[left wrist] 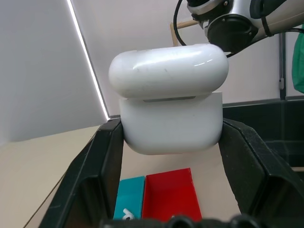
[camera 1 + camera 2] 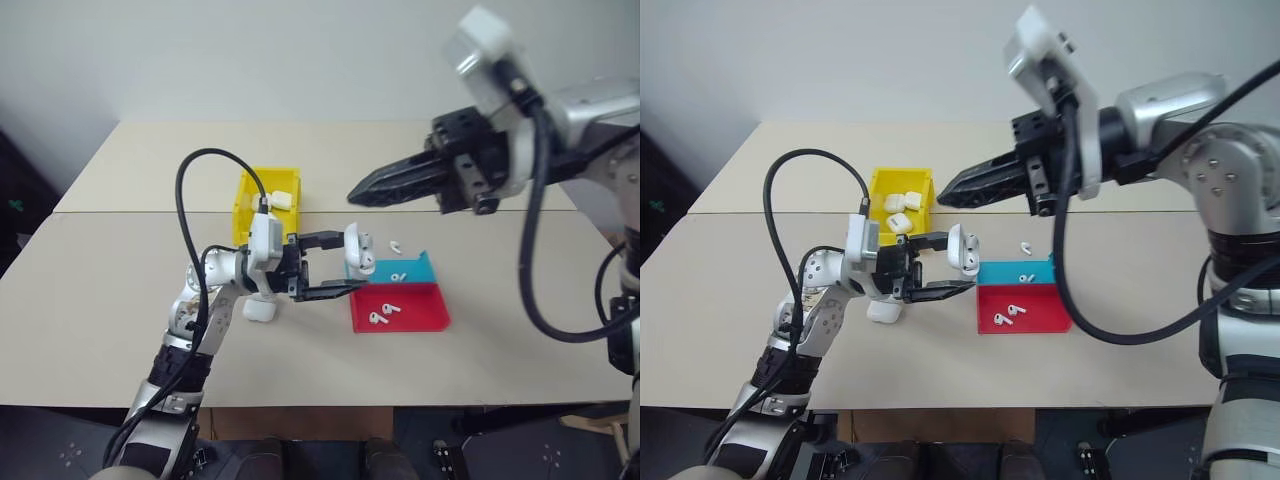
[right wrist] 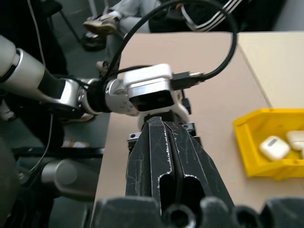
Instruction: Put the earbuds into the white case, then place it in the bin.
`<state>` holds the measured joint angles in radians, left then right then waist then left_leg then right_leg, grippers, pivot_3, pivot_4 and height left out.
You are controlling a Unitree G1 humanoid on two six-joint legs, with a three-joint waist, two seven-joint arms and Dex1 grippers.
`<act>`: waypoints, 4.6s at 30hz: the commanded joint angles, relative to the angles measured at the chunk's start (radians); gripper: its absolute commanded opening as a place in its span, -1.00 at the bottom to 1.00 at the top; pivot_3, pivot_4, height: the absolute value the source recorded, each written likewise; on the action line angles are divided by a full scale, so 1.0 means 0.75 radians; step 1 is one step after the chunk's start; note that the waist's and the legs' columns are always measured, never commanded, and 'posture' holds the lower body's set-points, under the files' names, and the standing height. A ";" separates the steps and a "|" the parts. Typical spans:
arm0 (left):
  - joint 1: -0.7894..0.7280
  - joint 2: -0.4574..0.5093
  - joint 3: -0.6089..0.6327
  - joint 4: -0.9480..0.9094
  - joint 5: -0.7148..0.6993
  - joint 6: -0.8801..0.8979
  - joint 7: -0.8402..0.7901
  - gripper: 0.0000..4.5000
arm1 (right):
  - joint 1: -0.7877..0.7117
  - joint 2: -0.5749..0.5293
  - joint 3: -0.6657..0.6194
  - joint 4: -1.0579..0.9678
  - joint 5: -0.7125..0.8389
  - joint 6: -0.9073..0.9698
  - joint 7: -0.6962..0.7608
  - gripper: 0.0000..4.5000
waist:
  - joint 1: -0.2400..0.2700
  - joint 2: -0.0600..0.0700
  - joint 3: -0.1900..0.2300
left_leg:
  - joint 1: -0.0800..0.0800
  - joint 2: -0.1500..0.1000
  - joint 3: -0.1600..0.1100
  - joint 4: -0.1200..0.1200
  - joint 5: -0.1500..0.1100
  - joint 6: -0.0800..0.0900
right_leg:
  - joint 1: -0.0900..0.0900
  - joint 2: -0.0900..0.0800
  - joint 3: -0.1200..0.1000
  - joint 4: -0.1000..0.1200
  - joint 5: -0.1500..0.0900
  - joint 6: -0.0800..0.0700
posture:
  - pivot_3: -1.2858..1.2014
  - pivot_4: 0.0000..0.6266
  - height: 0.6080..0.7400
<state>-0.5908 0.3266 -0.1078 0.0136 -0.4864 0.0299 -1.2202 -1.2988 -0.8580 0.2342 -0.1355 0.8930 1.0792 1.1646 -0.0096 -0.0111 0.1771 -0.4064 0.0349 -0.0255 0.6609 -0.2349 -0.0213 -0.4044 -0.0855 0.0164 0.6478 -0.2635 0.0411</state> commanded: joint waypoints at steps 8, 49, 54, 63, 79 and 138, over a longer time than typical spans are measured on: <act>-0.020 -0.020 0.003 -0.029 0.018 -0.050 0.017 0.23 | -0.081 0.049 0.065 -0.010 -0.173 0.017 0.075 -0.97 | -0.003 0.000 0.000 | 0.000 0.000 0.000 0.000 0.000 0.000 | 0.000 0.000 0.000 0.001 0.000 0.000 | 0.03 -0.52 1.00; 0.075 -0.141 0.110 -0.037 -0.137 -0.127 -0.003 0.23 | 0.108 -0.002 -0.387 -0.027 -0.168 -0.024 0.027 -0.97 | -0.003 0.000 0.000 | 0.001 0.000 0.000 0.001 0.000 0.000 | 0.001 0.000 0.000 0.003 0.001 0.000 | 0.03 -0.52 1.00; 0.142 -0.105 0.139 -0.193 -0.251 -0.040 0.006 0.23 | 0.449 0.035 -0.648 -0.222 -0.066 -0.060 -0.115 -0.97 | 0.008 -0.003 -0.002 | 0.000 0.000 -0.001 0.001 0.000 0.000 | 0.001 0.000 -0.001 0.002 0.001 0.000 | 0.03 -0.52 1.00; 0.179 -0.065 0.165 -0.253 -0.216 -0.018 0.118 0.23 | 0.886 0.171 -0.809 -0.444 0.068 -0.013 -0.529 -0.97 | 0.005 -0.002 -0.002 | 0.004 -0.001 0.000 0.003 0.002 0.003 | 0.003 -0.001 0.001 0.008 0.001 0.000 | 0.03 -0.52 1.00; -0.195 -0.113 0.188 0.080 0.693 0.261 1.404 0.23 | 1.162 0.243 -0.893 -0.452 0.271 -0.028 -0.892 -0.97 | 0.002 -0.003 -0.002 | 0.002 -0.002 0.000 0.002 0.002 0.003 | 0.003 -0.001 0.001 0.004 0.003 0.002 | 0.03 -0.52 1.00; 0.745 0.672 0.531 -0.712 -0.275 0.513 0.176 0.99 | 2.174 -0.108 -1.226 -0.564 -0.478 -1.060 0.002 -1.00 | -0.003 -0.006 -0.002 | 0.021 0.000 0.003 0.000 0.003 0.001 | 0.023 -0.002 0.002 -0.002 -0.002 0.009 | 0.03 -0.52 1.00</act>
<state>-0.0360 0.8114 0.2510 -0.4717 -0.6711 0.4190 -1.0843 0.3335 -0.9347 -0.6471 -0.5381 0.5319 0.2999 1.1659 -0.0118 -0.0153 0.1754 -0.3903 0.0349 -0.0230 0.6608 -0.2325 -0.0206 -0.3869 -0.0871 0.0179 0.6460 -0.2650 0.0476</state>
